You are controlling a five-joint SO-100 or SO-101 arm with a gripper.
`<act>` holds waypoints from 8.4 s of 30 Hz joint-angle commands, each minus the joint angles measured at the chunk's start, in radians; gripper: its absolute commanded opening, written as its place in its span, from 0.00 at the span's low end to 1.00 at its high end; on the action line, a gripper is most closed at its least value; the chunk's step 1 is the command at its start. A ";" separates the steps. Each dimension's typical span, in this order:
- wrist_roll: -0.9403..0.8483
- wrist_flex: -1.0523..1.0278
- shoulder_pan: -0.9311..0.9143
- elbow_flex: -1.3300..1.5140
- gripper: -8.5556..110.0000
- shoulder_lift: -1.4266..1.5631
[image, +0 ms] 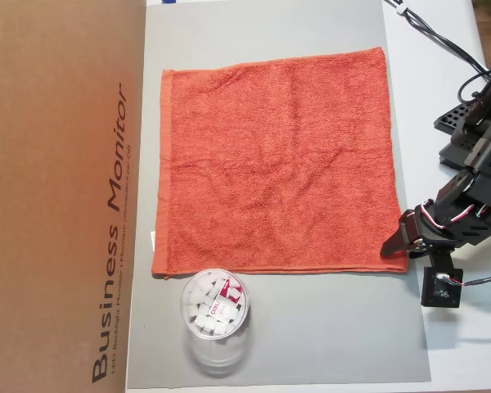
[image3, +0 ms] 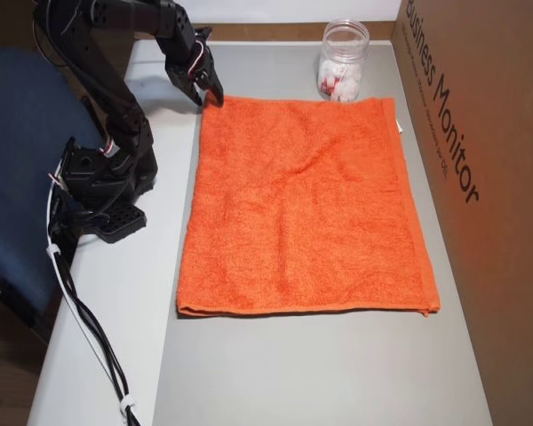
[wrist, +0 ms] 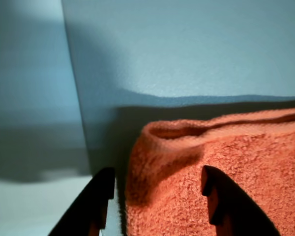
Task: Fold the blanket.
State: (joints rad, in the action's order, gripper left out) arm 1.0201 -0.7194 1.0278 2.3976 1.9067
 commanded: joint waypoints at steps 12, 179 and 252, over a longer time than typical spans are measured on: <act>0.006 0.015 -0.014 0.005 0.22 0.005; 0.202 -0.058 -0.951 -0.267 0.07 0.617; 0.295 0.146 -1.394 -1.175 0.07 -0.489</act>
State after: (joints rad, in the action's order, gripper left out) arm 1.3085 -0.5952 -0.3543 1.3039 1.4297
